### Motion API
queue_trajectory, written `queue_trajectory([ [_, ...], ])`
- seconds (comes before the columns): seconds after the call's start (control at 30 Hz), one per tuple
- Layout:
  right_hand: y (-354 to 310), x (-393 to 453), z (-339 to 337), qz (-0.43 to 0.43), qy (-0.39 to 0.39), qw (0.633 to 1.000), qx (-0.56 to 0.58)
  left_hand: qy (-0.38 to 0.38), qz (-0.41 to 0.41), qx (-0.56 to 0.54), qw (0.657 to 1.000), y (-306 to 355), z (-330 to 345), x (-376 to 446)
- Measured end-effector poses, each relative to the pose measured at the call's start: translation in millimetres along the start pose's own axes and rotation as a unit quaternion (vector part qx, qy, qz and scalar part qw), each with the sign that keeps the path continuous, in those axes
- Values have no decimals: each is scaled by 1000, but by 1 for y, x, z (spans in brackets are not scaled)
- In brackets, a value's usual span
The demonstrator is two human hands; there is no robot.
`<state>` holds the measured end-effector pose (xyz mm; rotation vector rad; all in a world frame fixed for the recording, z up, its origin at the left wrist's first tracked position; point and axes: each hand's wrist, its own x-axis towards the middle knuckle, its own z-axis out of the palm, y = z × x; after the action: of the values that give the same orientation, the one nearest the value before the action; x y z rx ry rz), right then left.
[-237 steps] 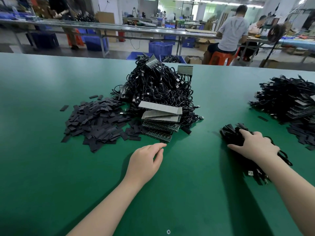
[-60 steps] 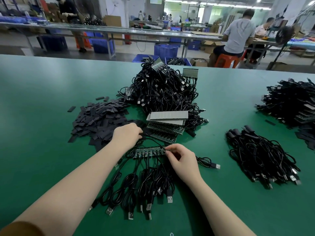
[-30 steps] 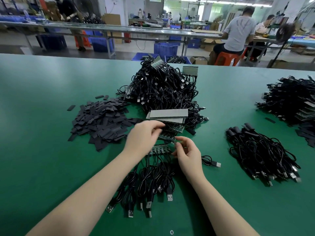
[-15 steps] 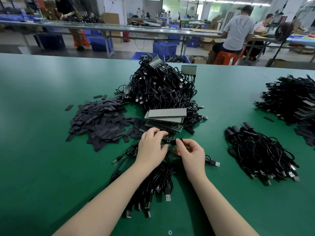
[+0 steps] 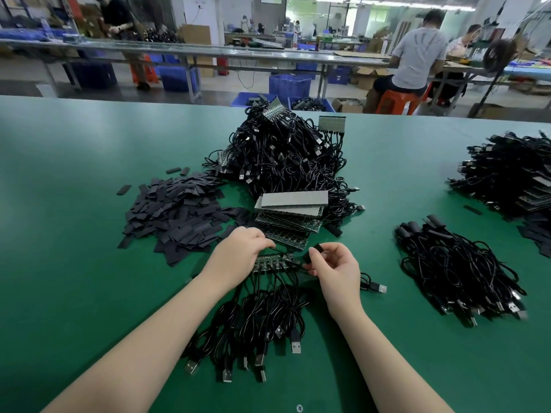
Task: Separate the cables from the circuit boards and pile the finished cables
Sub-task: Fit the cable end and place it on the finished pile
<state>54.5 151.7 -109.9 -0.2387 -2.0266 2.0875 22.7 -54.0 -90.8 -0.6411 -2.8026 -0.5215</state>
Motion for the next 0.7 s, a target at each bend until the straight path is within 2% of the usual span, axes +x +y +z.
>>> queue_trajectory([
  [0.1, 0, -1, 1, 0, -4, 1000, 2, -36, 11, 7, 999, -10, -4, -7],
  [0.23, -8, -3, 6, -6, -9, 999, -33, -62, -75, 11, 995, 2, -3, -5],
  [0.37, -35, 0, 30, -56, 38, 997, -25, -87, -136, 13, 987, 28, 3, 14],
  [0.5, -61, 11, 74, -61, -65, 991, -103, -85, -151, 76, 982, 51, 20, 13],
  [0.6, -69, 24, 104, -38, -145, 980, -134, -12, -171, 44, 984, 52, 29, 8],
  [0.67, -68, 30, 123, -53, -201, 957, -201, 22, -168, 20, 985, 49, 33, -1],
  [0.7, -63, 31, 132, -88, -231, 930, -272, 29, -190, -34, 981, 48, 38, -5],
])
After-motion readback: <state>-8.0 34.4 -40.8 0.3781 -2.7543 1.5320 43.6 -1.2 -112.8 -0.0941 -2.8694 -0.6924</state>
